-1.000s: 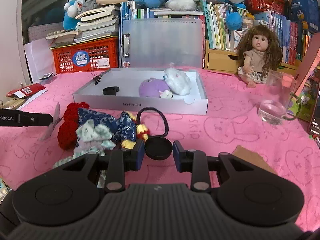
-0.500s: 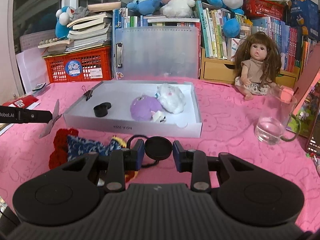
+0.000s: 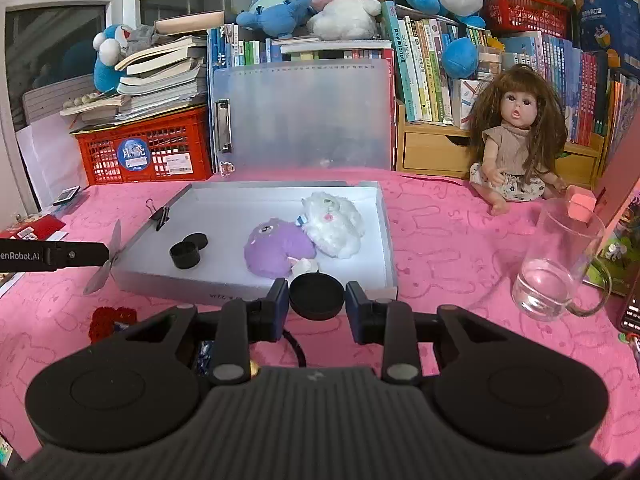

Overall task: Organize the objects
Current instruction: 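Carry the black disc and pink bow over the tray with both tools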

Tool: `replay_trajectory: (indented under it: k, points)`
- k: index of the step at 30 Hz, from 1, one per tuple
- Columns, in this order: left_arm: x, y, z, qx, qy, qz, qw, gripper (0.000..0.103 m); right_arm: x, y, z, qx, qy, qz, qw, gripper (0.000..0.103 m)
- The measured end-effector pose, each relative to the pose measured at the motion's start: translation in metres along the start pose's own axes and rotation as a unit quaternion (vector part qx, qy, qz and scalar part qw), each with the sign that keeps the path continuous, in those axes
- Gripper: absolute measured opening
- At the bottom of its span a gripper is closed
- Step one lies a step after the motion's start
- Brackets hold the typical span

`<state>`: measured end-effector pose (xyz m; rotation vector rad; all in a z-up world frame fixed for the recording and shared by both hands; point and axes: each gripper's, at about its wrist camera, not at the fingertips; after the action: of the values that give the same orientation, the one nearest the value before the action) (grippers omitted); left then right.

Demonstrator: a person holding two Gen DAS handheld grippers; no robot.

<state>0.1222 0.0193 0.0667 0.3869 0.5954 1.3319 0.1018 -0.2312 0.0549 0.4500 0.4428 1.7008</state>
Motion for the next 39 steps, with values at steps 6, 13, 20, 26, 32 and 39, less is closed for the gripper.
replay_trajectory:
  k: [6,13,20,26,32,39]
  points:
    - [-0.001,-0.014,0.004,0.007,-0.003,0.007,0.9999,0.015,-0.003,-0.01,0.006,0.006,0.003,-0.006,1.0,0.036]
    - [0.002,-0.028,0.007,0.012,0.006,0.014,0.9998,0.015,-0.011,-0.023,0.008,0.018,-0.007,-0.01,1.0,0.036]
    - [0.005,-0.042,0.009,0.019,0.009,0.02,0.9996,0.015,-0.013,-0.033,0.011,0.024,-0.007,-0.015,1.0,0.036]
    - [0.004,-0.054,0.01,0.027,0.011,0.023,0.9993,0.015,-0.015,-0.047,0.015,0.029,-0.022,-0.014,0.999,0.036]
    - [0.0,-0.062,0.014,0.028,0.007,0.017,0.9994,0.015,-0.014,-0.058,0.018,0.031,-0.024,-0.015,0.999,0.036]
    - [0.001,-0.077,0.017,0.041,0.013,0.013,0.999,0.014,-0.014,-0.071,0.022,0.041,-0.033,-0.011,0.999,0.036]
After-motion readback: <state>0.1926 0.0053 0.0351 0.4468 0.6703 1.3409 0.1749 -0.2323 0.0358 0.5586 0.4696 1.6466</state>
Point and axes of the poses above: each gripper's, at about its wrist camera, not at the fingertips, and y roughly against the way its jaws point, x to its left, z to its top, and after that the axes turned 1 degree about x, right-handed
